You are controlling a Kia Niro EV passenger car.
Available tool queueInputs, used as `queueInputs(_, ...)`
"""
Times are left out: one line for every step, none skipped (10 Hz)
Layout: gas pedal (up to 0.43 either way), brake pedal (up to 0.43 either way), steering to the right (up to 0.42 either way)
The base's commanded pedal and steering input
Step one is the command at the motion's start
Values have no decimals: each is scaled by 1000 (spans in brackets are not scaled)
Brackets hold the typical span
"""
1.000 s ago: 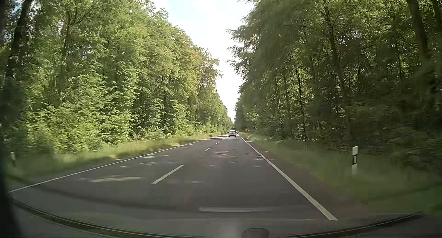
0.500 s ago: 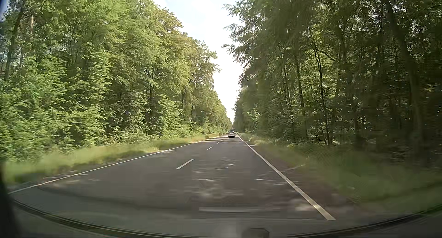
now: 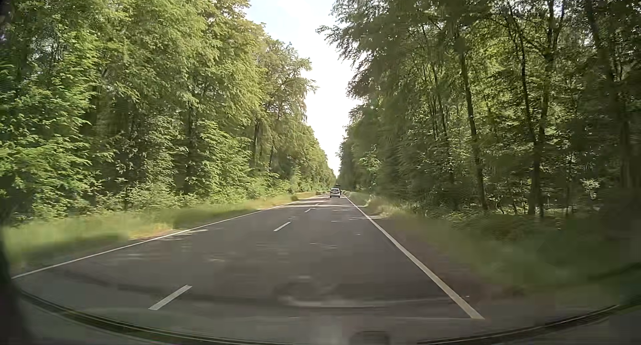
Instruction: Follow the waypoints while adhering to traffic rules and regulations
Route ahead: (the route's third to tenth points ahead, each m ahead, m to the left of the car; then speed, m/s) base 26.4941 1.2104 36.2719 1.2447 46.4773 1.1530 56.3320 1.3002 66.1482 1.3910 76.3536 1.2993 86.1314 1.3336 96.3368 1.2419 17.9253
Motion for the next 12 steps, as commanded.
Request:
queueInputs(79, 37, 0)
queueInputs(79, 37, -1)
queueInputs(79, 37, -3)
queueInputs(79, 37, -4)
queueInputs(79, 30, -4)
queueInputs(79, 37, -4)
queueInputs(79, 37, -4)
queueInputs(79, 30, -4)
queueInputs(79, 37, -4)
queueInputs(67, 37, -4)
queueInputs(67, 30, -4)
queueInputs(67, 37, -4)
